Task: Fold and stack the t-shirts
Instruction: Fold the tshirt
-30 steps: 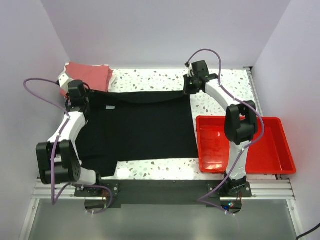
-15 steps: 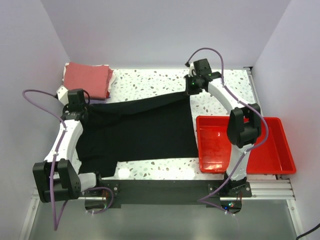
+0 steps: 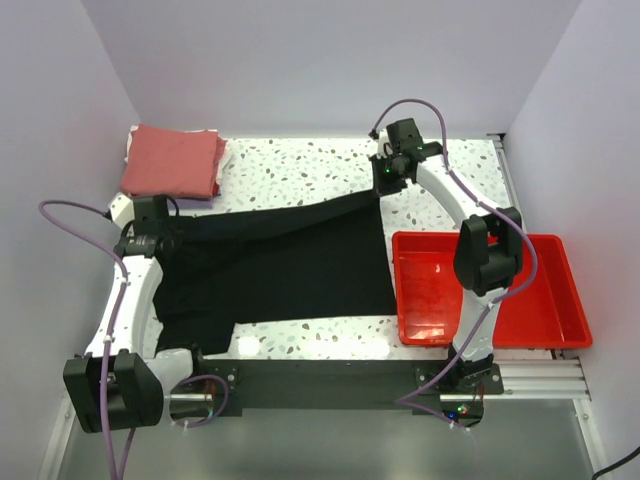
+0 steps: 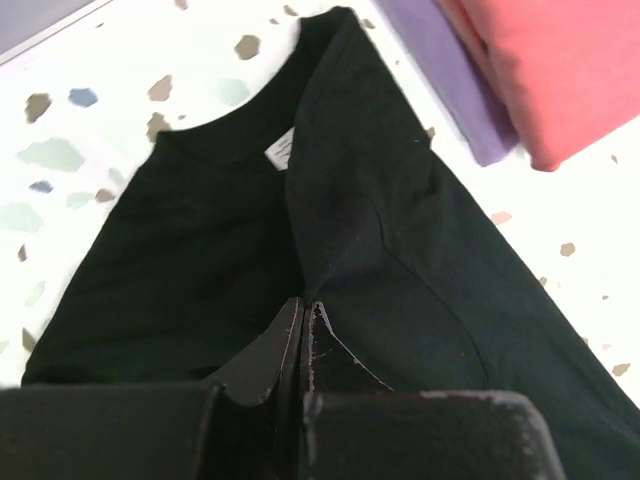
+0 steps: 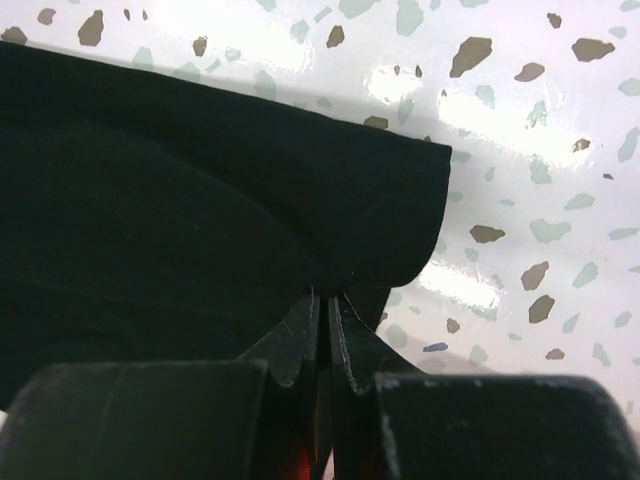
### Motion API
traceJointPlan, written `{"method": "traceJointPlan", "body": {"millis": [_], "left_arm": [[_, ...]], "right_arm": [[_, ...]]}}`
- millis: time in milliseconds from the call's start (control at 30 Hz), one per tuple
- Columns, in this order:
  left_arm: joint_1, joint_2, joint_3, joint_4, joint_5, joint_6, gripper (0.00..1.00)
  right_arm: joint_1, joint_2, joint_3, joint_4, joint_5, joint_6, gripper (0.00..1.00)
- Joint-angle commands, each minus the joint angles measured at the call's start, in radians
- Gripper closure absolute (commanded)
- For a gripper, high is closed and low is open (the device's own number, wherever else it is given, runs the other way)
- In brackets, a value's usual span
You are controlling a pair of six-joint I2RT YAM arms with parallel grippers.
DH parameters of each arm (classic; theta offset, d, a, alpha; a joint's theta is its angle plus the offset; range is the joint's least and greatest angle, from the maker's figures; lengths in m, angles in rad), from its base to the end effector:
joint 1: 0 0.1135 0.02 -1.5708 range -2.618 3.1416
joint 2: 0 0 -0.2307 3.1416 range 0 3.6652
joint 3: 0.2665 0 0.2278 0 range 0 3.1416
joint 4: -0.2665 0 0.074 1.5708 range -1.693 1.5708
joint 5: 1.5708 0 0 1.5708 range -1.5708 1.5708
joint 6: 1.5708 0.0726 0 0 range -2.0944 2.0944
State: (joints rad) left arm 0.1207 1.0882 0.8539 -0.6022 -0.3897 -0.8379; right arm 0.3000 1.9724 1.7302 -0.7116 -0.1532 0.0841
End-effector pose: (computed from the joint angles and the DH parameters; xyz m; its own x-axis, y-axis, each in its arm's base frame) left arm 0.2302 0.0557 0.2204 -0.2224 -0.7195 -0.6579 -0.7913 0.5274 -0.3093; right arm 0.4001 0.1354 0.2125 -0.8081 -0.1631 -0.5661 -0.3096 0.9351 0.1726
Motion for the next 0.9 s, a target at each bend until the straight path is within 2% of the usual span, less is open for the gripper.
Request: {"method": "traceJointPlan", "body": {"millis": [0,267,600,700,867], "left_arm": [[-0.001,-0.001,0.0,-0.053,-0.067,-0.043,1.0],[0.013,0.067,0.034,-0.059,-0.1,-0.044,1.0],[0.017,0.094,0.002,-0.01,-0.061,-0.026,1.0],[0.019,0.099,-0.001,-0.011,-0.066,-0.026,1.0],[0.019,0.101,0.002,-0.008,-0.066,-0.026,1.0]], "right_arm": [[-0.004,-0.059,-0.012,-0.037,-0.014,-0.021,1.0],[0.001,-0.112,-0.171,0.007,-0.072,0.003,1.0],[0.007,-0.083,-0.227,0.009,-0.082,0.013,0.98],[0.011,-0.093,-0.247,0.015,-0.086,-0.001,0.85],[0.022,-0.113,-0.232,0.004,-0.144,-0.04,0.42]]}}
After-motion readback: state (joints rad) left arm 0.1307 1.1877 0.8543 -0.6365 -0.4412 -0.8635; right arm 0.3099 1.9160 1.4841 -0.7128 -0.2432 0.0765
